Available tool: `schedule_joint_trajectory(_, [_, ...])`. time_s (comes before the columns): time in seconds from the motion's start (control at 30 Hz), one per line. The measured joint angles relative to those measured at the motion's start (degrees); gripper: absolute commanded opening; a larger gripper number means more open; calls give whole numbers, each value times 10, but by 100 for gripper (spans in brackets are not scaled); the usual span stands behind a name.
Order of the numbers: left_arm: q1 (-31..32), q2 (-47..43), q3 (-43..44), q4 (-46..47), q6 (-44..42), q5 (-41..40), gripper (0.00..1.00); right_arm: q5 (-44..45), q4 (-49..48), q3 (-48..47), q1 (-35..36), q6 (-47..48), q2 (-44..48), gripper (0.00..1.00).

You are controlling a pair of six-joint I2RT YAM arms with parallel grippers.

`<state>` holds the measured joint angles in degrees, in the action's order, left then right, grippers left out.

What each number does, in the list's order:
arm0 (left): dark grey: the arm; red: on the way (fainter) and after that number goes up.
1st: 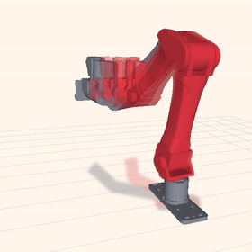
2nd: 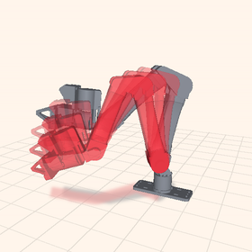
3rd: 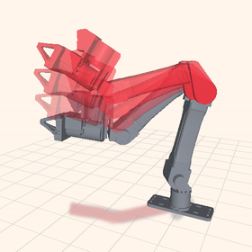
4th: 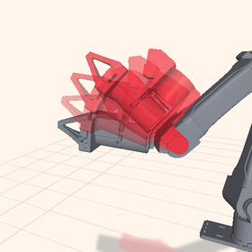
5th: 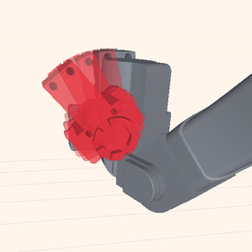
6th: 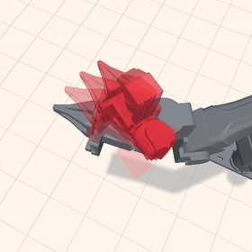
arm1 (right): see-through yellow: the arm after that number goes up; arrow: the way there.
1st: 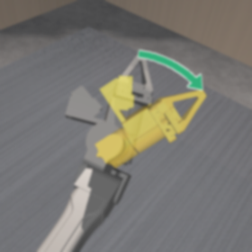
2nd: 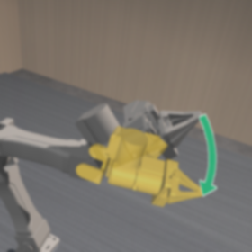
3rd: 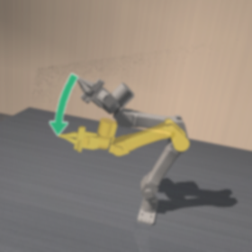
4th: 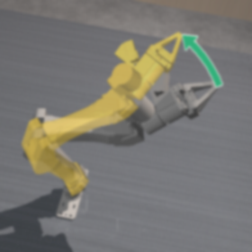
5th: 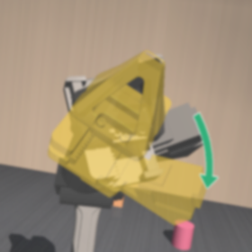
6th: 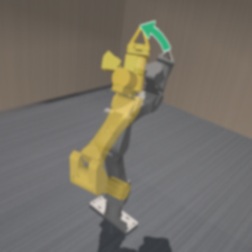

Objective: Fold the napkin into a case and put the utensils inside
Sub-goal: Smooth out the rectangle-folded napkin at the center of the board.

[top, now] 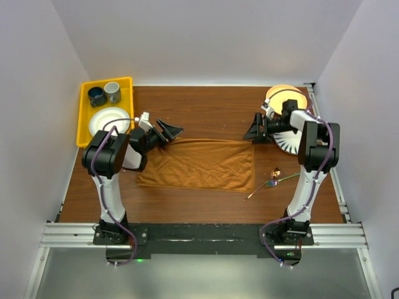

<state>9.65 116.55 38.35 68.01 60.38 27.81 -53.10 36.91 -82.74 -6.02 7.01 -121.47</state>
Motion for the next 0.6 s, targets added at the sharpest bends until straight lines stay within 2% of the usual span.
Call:
schedule_joint_trajectory(0.2, [1, -10, 6, -25, -30, 13, 100, 36, 19, -15, 1, 7, 7, 92])
schedule_joint_trajectory(0.33, [13, -51, 72, -179, -123, 24, 100, 95, 28, -42, 22, 14, 11, 88])
schedule_joint_trajectory(0.47, [28, -119, 176, -351, -250, 20, 100, 163, 28, -48, 88, 14, 46, 82])
schedule_joint_trajectory(0.6, [31, -169, 257, -469, -370, 16, 100, 221, 20, -50, 162, 12, 82, 67])
